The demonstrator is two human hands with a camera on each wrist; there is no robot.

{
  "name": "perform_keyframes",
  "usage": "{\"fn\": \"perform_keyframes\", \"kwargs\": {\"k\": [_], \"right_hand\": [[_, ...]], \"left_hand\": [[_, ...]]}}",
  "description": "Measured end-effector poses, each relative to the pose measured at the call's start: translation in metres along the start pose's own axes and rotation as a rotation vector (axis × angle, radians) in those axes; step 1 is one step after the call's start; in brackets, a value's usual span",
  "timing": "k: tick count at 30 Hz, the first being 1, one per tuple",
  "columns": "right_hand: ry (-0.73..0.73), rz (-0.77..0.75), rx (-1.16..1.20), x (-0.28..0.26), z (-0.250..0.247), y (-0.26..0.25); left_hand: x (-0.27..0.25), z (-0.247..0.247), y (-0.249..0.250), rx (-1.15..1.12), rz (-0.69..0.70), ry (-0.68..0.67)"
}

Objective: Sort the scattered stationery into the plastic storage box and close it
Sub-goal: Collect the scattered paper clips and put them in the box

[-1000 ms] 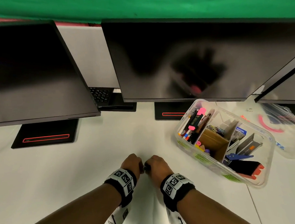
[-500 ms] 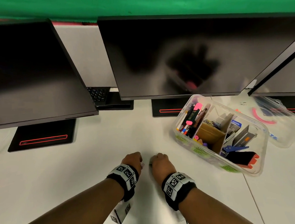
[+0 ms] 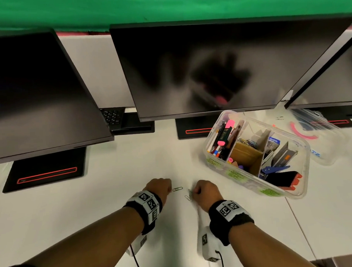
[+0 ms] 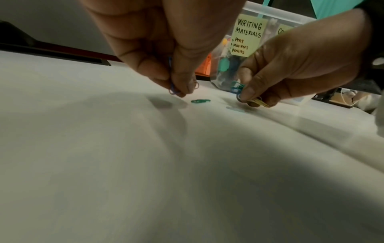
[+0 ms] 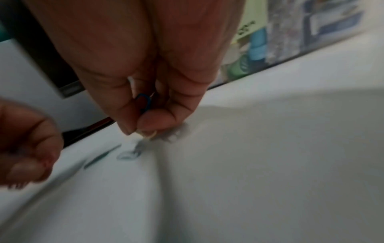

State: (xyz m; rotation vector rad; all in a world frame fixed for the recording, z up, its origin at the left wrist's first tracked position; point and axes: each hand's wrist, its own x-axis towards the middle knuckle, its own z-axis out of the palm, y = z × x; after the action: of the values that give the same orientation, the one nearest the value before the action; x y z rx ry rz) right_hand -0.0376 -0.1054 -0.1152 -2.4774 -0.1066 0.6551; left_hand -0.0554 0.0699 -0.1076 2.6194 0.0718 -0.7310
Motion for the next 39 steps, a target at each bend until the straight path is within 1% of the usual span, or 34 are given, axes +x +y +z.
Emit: {"fn": "perform_keyframes", "kwargs": {"k": [2, 4, 6, 12, 15, 18, 22, 26, 31, 35, 37, 39], "right_hand": [[0.032, 0.084, 0.119, 0.001, -0.007, 0.003], [0.048, 0.105, 0.139, 0.0, -0.012, 0.003], [0.048, 0.082, 0.081, -0.002, -0.01, -0.001], [0.005, 0.025, -0.051, -0.008, 0.009, -0.015], [0.026, 0.025, -0.092, -0.008, 0.014, -0.019], [0.007, 0.023, -0.138, -0.009, 0.017, -0.022], [-0.035, 0.021, -0.214, -0.01, 0.021, -0.025], [-0.048, 0.027, -0.347, -0.015, 0.026, -0.032], [-0.05, 0.037, -0.456, -0.023, 0.033, -0.036], [-0.065, 0.078, -0.461, -0.024, 0.034, -0.039], [-0.092, 0.105, -0.442, -0.025, 0.029, -0.039], [-0.111, 0.107, -0.418, -0.025, 0.02, -0.037]], "left_hand": [[0.005, -0.001, 0.003, -0.013, 0.008, 0.024], [0.012, -0.001, 0.009, -0.054, -0.013, 0.026], [0.018, 0.0, 0.016, -0.017, -0.013, 0.007], [0.023, 0.004, 0.03, 0.228, 0.006, -0.028], [0.025, 0.004, 0.032, 0.299, 0.023, -0.057], [0.025, 0.007, 0.029, 0.329, 0.071, -0.037], [0.022, 0.013, 0.021, 0.334, 0.126, 0.011], [0.017, 0.01, 0.019, 0.345, 0.137, 0.032], [0.01, 0.006, 0.018, 0.364, 0.138, -0.005], [0.006, 0.005, 0.017, 0.305, 0.092, -0.041], [0.003, 0.003, 0.016, 0.278, 0.061, -0.057], [0.001, -0.001, 0.016, 0.258, 0.062, -0.083]]}}
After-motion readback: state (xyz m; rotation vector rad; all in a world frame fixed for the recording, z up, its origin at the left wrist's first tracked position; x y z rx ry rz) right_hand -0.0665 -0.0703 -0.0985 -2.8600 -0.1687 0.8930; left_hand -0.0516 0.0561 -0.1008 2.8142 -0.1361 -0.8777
